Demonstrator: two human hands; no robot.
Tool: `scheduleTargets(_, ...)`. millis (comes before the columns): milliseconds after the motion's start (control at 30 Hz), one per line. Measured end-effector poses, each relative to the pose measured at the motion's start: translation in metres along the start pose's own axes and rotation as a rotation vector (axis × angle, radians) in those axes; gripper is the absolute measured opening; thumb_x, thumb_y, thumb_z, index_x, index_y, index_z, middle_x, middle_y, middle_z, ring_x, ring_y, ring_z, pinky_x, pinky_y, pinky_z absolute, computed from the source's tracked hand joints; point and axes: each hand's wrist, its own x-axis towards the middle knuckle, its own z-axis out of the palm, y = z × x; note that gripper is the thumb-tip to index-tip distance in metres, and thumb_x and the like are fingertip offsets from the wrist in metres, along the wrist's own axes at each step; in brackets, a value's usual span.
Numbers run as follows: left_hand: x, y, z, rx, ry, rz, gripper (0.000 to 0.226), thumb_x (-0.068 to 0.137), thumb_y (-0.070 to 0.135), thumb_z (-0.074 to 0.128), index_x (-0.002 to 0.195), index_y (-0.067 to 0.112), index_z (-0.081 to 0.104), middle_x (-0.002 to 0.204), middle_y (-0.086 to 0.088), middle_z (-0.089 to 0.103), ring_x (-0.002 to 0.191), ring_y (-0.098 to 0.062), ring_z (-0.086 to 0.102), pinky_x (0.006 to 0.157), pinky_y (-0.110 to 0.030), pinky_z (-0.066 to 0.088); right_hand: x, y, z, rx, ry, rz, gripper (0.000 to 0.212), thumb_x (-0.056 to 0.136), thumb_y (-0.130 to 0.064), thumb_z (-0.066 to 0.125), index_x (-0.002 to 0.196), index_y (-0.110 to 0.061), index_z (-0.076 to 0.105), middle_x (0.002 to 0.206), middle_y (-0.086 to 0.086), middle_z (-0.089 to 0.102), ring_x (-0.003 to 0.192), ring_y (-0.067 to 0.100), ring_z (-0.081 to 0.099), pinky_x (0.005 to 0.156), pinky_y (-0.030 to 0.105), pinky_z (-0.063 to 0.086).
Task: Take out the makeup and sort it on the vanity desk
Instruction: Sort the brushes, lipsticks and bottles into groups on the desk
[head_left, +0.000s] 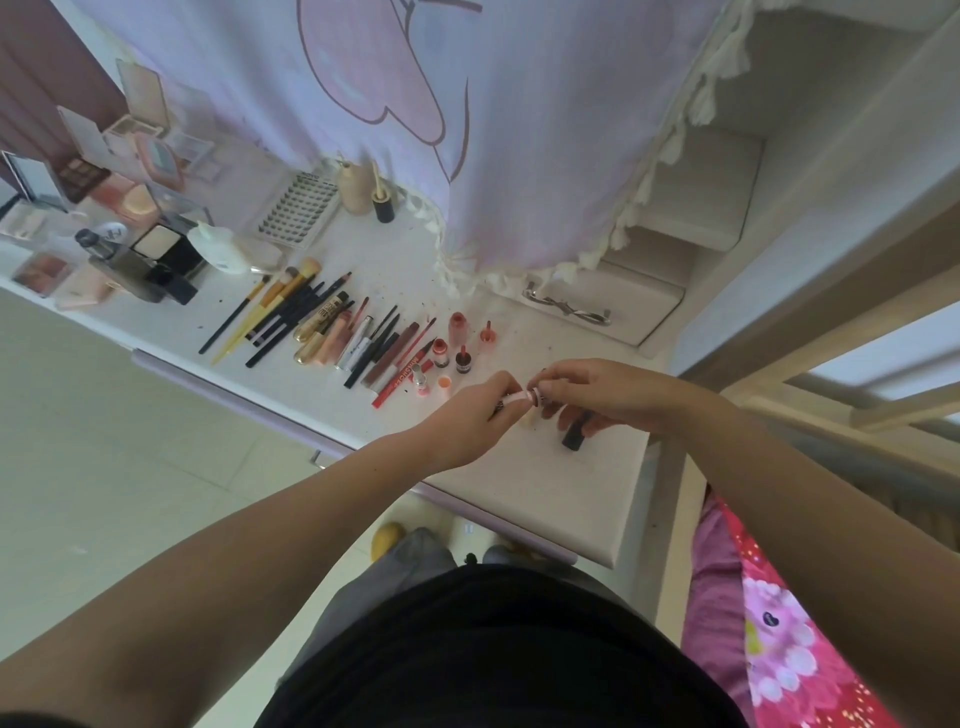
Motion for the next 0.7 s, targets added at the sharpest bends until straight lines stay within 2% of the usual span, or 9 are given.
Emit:
scheduleTargets(100, 0.002, 0.004, 0.000, -0.009, -0.048, -0.034, 0.022, 0.099, 0.039, 0.036, 0.099, 0.021, 0.048, 0.074, 0.006, 0.051, 0.066, -0.008, 0.047, 0.061, -0.022, 0.038, 0.002, -0.001, -0.001, -0.174, 0.017, -0.019, 0.022, 0.097, -0.035, 0.048, 0.088, -0.022, 0.064, 0.080, -0.008, 0.067, 0.067, 0.006, 0.058, 0.059, 0.019, 0.045)
scheduleTargets(233, -0.002, 0.000, -0.006, -0.149, -0.167, -0.157, 0.024, 0.101, 0.036, 0.033, 0.095, 0.021, 0.052, 0.076, 0.005, 0.051, 0.067, -0.008, 0.046, 0.067, -0.022, 0.040, -0.006, 0.006, -0.024, -0.258, -0.047, -0.001, 0.015, 0.095, -0.030, 0.053, 0.094, -0.024, 0.067, 0.086, -0.010, 0.070, 0.076, 0.003, 0.064, 0.062, 0.017, 0.047)
scheduleTargets(333, -0.010, -0.009, -0.009, -0.447, -0.215, -0.287, 0.022, 0.100, 0.037, 0.033, 0.102, 0.020, 0.046, 0.079, 0.001, 0.051, 0.063, -0.009, 0.043, 0.060, -0.018, 0.042, -0.010, 0.020, -0.040, 0.010, -0.022, 0.033, 0.017, 0.096, -0.025, 0.053, 0.106, -0.016, 0.063, 0.097, -0.002, 0.073, 0.090, 0.009, 0.069, 0.065, 0.018, 0.052)
scheduleTargets(400, -0.011, -0.011, -0.006, -0.572, -0.186, -0.331, 0.026, 0.100, 0.037, 0.035, 0.115, 0.017, 0.040, 0.088, -0.001, 0.056, 0.069, -0.011, 0.051, 0.064, -0.020, 0.048, -0.006, 0.026, -0.038, 0.241, 0.009, 0.027, 0.017, 0.096, -0.022, 0.053, 0.110, -0.012, 0.056, 0.103, 0.006, 0.072, 0.097, 0.016, 0.069, 0.068, 0.024, 0.056)
scheduleTargets(433, -0.008, -0.012, -0.002, -0.582, -0.153, -0.334, 0.027, 0.100, 0.034, 0.037, 0.120, 0.015, 0.037, 0.093, -0.001, 0.060, 0.075, -0.012, 0.057, 0.071, -0.021, 0.051, -0.001, 0.027, -0.033, 0.280, 0.041, 0.014, 0.016, 0.096, -0.022, 0.052, 0.110, -0.013, 0.053, 0.105, 0.008, 0.071, 0.098, 0.016, 0.069, 0.071, 0.027, 0.056)
scheduleTargets(500, 0.001, -0.010, 0.008, -0.468, -0.008, -0.305, 0.026, 0.100, 0.031, 0.037, 0.121, 0.016, 0.037, 0.102, 0.001, 0.064, 0.091, -0.016, 0.063, 0.080, -0.023, 0.051, 0.015, 0.026, -0.020, 0.131, 0.176, -0.060, 0.012, 0.095, -0.025, 0.053, 0.106, -0.019, 0.052, 0.111, 0.002, 0.068, 0.100, 0.010, 0.065, 0.079, 0.022, 0.053)
scheduleTargets(567, 0.011, -0.009, 0.017, -0.247, 0.230, -0.257, 0.023, 0.099, 0.030, 0.040, 0.117, 0.017, 0.046, 0.105, -0.001, 0.061, 0.092, -0.020, 0.061, 0.072, -0.016, 0.046, 0.034, 0.020, -0.006, -0.112, 0.363, -0.181, 0.013, 0.093, -0.028, 0.056, 0.105, -0.024, 0.054, 0.112, -0.007, 0.061, 0.098, 0.001, 0.058, 0.077, 0.007, 0.042)
scheduleTargets(633, 0.019, -0.009, 0.024, -0.073, 0.452, -0.232, 0.024, 0.097, 0.029, 0.047, 0.116, 0.016, 0.054, 0.107, 0.000, 0.054, 0.090, -0.015, 0.054, 0.067, -0.013, 0.039, 0.053, 0.014, 0.003, -0.193, 0.470, -0.267, 0.016, 0.091, -0.025, 0.058, 0.107, -0.022, 0.058, 0.111, -0.003, 0.056, 0.096, 0.005, 0.055, 0.072, 0.007, 0.037)
scheduleTargets(700, 0.025, -0.009, 0.032, -0.018, 0.567, -0.248, 0.024, 0.095, 0.028, 0.050, 0.115, 0.017, 0.056, 0.110, 0.001, 0.050, 0.086, -0.012, 0.051, 0.068, -0.015, 0.035, 0.071, 0.012, 0.007, -0.203, 0.501, -0.303, 0.017, 0.092, -0.020, 0.057, 0.109, -0.018, 0.058, 0.111, 0.001, 0.056, 0.094, 0.008, 0.055, 0.072, 0.008, 0.038)
